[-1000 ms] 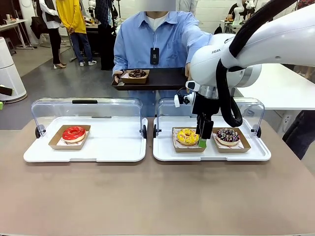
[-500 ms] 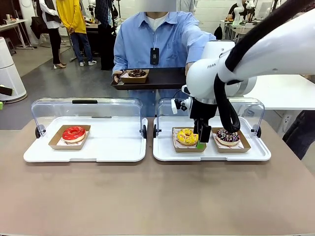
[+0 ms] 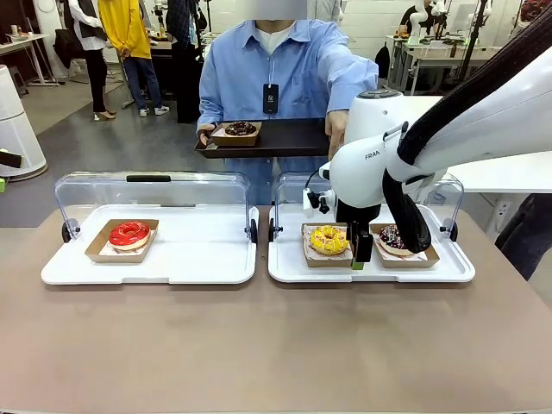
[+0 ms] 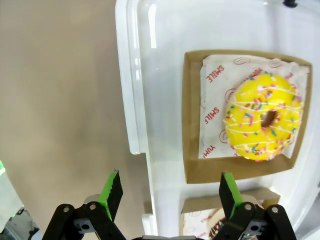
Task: Provide the desired donut to the person.
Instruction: Pick up and lift the Paper togo box containing the Donut pointed at by the person.
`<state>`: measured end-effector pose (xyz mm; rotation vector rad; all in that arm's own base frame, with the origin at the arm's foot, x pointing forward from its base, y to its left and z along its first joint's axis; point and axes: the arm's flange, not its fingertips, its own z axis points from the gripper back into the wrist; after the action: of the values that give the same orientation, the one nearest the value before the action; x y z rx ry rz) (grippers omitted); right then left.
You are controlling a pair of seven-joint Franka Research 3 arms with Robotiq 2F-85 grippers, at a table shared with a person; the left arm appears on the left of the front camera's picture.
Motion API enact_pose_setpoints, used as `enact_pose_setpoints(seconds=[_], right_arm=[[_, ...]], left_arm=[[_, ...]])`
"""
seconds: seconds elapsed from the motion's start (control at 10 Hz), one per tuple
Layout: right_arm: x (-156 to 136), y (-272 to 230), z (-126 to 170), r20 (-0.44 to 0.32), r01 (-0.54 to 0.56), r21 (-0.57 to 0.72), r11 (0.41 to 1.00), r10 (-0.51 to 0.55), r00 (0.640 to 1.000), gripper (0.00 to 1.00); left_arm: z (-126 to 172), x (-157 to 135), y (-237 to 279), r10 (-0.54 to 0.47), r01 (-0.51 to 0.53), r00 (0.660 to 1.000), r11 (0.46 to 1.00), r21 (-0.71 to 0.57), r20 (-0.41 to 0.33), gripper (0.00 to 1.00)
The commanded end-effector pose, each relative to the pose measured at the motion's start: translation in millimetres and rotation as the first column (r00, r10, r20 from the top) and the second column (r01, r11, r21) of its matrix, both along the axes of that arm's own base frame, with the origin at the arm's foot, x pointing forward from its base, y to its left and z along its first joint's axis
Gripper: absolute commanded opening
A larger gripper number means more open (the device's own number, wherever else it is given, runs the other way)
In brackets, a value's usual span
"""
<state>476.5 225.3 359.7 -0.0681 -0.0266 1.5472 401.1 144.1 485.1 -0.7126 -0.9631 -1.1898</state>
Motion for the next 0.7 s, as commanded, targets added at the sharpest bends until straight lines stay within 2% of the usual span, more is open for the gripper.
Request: enact_pose_setpoints(seconds=[0.0,0.6], right_arm=[[7,2,-6,-0.024,0.006,0.019,1.0,-0.005,1.0,1.0],[25,-5,-11,-0.01,-0.028,0.022,0.999,0.028,1.0,1.0]], left_arm=[[1,-1,0,0.014,-0.014,1.0,1.0,-0.013,-0.004,1.0],[1,-1,0,0.014,-0.014,1.0,1.0,-0.013,-0.004,1.0]])
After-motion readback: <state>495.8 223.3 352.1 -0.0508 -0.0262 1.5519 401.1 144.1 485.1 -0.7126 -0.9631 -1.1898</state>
